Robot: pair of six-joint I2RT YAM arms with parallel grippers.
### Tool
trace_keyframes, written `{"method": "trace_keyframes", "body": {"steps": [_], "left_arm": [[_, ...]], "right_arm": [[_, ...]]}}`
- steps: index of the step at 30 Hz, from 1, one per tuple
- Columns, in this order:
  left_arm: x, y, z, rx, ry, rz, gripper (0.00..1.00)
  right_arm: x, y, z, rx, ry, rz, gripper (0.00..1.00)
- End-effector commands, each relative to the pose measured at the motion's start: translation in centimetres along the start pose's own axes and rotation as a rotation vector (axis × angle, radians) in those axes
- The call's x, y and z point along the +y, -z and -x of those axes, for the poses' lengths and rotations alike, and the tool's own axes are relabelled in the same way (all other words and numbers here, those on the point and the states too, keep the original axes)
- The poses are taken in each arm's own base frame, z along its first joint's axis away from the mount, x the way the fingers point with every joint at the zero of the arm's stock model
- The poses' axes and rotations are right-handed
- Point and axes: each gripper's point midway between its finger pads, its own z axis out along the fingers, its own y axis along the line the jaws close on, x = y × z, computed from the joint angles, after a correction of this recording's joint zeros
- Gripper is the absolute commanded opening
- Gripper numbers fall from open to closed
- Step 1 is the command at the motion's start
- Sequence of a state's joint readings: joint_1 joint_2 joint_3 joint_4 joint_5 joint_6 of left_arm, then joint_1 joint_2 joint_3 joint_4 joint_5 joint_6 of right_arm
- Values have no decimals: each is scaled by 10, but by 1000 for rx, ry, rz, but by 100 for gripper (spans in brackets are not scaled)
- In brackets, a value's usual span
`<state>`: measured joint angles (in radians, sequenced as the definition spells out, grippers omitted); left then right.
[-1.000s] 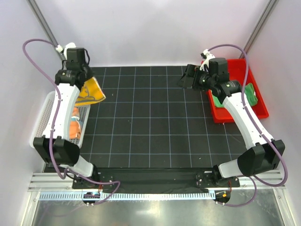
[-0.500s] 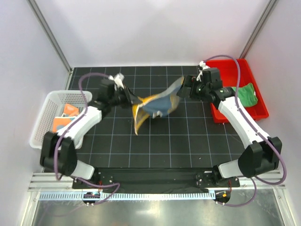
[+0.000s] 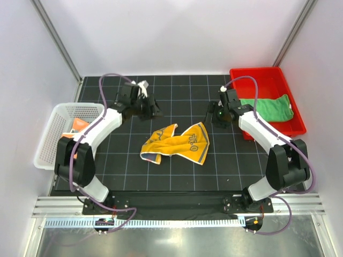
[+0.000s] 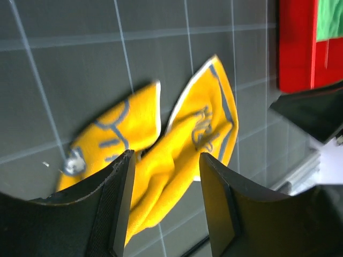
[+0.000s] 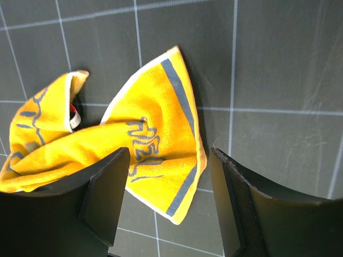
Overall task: Fold and stack the towels
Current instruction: Move the towel to the center of the board, then flatten out the crumpled towel
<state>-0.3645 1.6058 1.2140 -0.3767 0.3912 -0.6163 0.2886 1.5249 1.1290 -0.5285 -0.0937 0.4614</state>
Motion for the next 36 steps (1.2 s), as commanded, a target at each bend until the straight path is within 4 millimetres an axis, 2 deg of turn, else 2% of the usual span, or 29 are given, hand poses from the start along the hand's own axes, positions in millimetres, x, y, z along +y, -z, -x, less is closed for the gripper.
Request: {"method": "trace_keyframes", "body": {"steps": [1,3,5,7,9,10,11,12,13,14,15,16,17,18,19,21,23,25,27,29,32,33,35,36], "left_arm": [[9,14,7,-17,-158,146,55],[16,17,2,-16,-180,205,57],[17,16,6,-40,-192,207,59],[11,9,10,-48,-204,170,60],[0,-8,10,-10,-203,94,61],[-15,-11,22,-26,-210,44,61],[-26,-16,23,-10,-211,-11,60],[-26,-32,20,18,-216,-36,60],[-45,-37,34,-13,-261,-89,60],[-50,-45,33,4,-291,-119,60],[-45,-62,29,44,-326,-119,59],[-55,-68,39,39,-357,-146,59],[-60,-73,38,59,-365,-180,58],[-52,-90,32,94,-353,-180,57],[-58,-93,36,93,-355,-205,56],[-56,-101,32,109,-343,-217,56],[-54,-109,30,112,-343,-231,56],[-54,-113,25,130,-344,-263,56],[-62,-112,19,150,-359,-328,56],[-67,-112,14,167,-391,-392,55],[-62,-116,11,175,-431,-410,55],[-62,-115,15,167,-438,-421,55],[-61,-115,15,185,-431,-463,55],[-63,-114,18,181,-435,-487,55]], "right_arm": [[-2,-5,-12,-2,-45,-19,68],[-9,-16,-27,39,-64,-36,66],[-12,-24,-22,24,-21,-43,65],[-11,-34,-7,3,18,-58,58],[-6,-45,1,26,33,-53,53],[-8,-45,-5,60,24,-69,48],[-8,-46,-7,67,3,-73,48],[-13,-49,-24,100,-38,-79,48],[-12,-43,-24,73,-66,-67,51],[-14,-41,-32,79,-89,-69,53],[-23,-41,-53,111,-131,-86,56],[-17,-33,-54,84,-134,-57,58],[-20,-31,-62,88,-141,-59,58],[-25,-30,-77,107,-157,-68,58],[-21,-25,-74,79,-160,-42,58],[-22,-25,-88,87,-162,-27,59],[-15,-25,-87,67,-163,7,61],[-6,-30,-84,51,-151,66,62],[-2,-40,-85,62,-137,92,62],[6,-47,-79,50,-106,134,60],[15,-58,-68,26,-50,179,47],[19,-60,-59,11,-34,184,35],[21,-59,-51,-10,0,190,19],[26,-55,-45,-26,41,209,5]]}}
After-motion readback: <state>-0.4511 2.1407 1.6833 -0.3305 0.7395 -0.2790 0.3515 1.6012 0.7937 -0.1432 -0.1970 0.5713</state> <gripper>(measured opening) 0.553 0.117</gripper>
